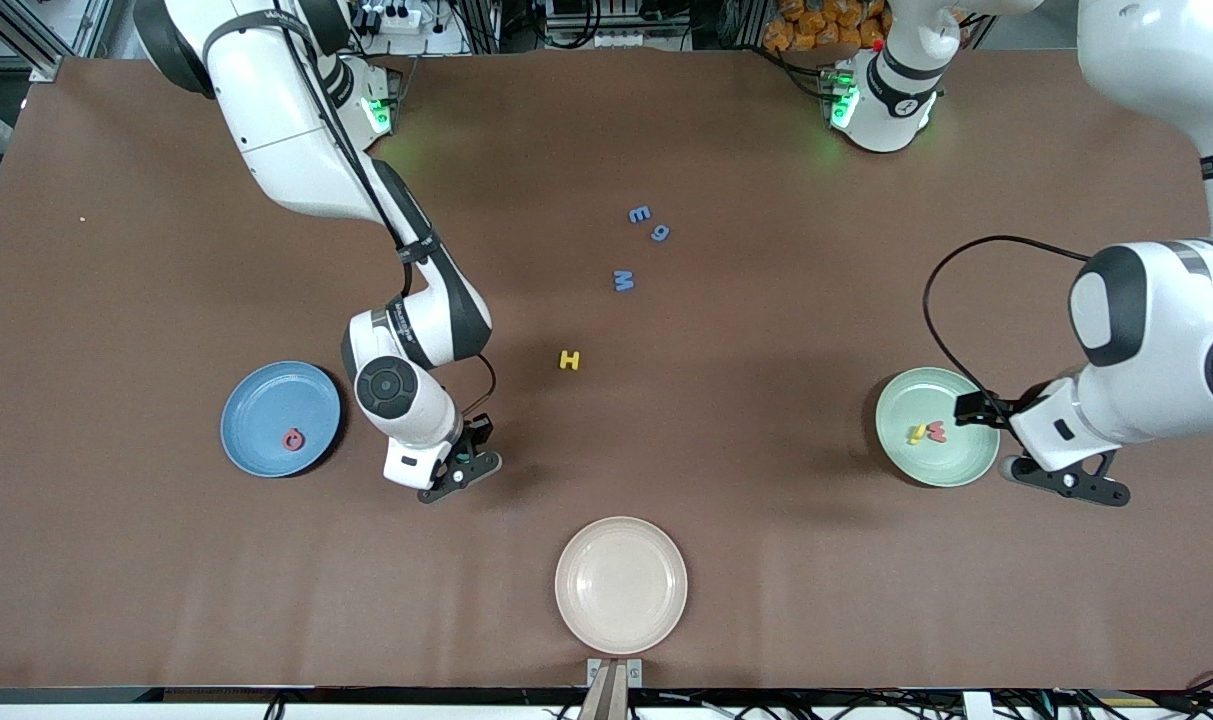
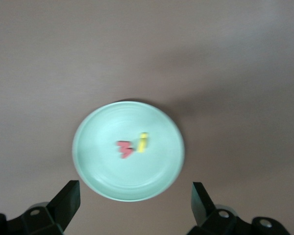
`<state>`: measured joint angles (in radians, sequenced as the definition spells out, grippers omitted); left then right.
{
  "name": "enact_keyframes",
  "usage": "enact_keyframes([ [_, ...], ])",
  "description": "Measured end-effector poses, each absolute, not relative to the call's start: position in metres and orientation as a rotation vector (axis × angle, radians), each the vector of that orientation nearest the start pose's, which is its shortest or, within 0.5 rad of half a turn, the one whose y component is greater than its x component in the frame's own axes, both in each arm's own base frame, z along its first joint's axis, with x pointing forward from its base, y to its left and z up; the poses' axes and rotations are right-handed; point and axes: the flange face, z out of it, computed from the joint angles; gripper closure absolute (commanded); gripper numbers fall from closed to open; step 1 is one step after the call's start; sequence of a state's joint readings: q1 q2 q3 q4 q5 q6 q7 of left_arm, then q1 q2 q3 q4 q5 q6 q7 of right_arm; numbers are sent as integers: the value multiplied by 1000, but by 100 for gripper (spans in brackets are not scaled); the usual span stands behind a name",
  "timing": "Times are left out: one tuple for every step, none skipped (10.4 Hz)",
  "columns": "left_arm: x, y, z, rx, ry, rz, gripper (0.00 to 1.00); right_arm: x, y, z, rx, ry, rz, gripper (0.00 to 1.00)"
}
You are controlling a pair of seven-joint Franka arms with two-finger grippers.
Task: Sort uppercase to blue plate, lowercase to green plate
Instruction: 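Place the pink w on the green plate with the left gripper, then lower the teal R onto the blue plate and open the right gripper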
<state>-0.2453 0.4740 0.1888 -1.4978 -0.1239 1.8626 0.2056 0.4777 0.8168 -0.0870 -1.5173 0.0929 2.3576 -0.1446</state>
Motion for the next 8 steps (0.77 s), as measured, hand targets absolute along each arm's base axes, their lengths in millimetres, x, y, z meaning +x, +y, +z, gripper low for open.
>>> enact_keyframes([
  [670, -101, 390, -3163, 314, 182, 0, 655, 281, 180, -3038, -771, -43, 100],
  [661, -141, 388, -3164, 296, 201, 0, 657, 277, 182, -3041, -760, -48, 100],
  [651, -180, 384, -3161, 275, 220, 0, 664, 264, 188, -3052, -731, -48, 100],
  [639, -212, 379, -3161, 218, 244, 0, 673, 237, 201, -3068, -693, -19, 100],
  [627, -240, 374, -3164, 167, 275, 0, 684, 199, 216, -3073, -684, 12, 100],
  [613, -268, 367, -3163, 122, 306, 0, 694, 152, 231, -3066, -695, 43, 100],
  [597, -296, 362, -3156, 82, 335, 0, 699, 107, 243, -3054, -705, 89, 100],
  [580, -322, 356, -3139, 54, 359, 0, 699, 71, 253, -3037, -714, 139, 100],
])
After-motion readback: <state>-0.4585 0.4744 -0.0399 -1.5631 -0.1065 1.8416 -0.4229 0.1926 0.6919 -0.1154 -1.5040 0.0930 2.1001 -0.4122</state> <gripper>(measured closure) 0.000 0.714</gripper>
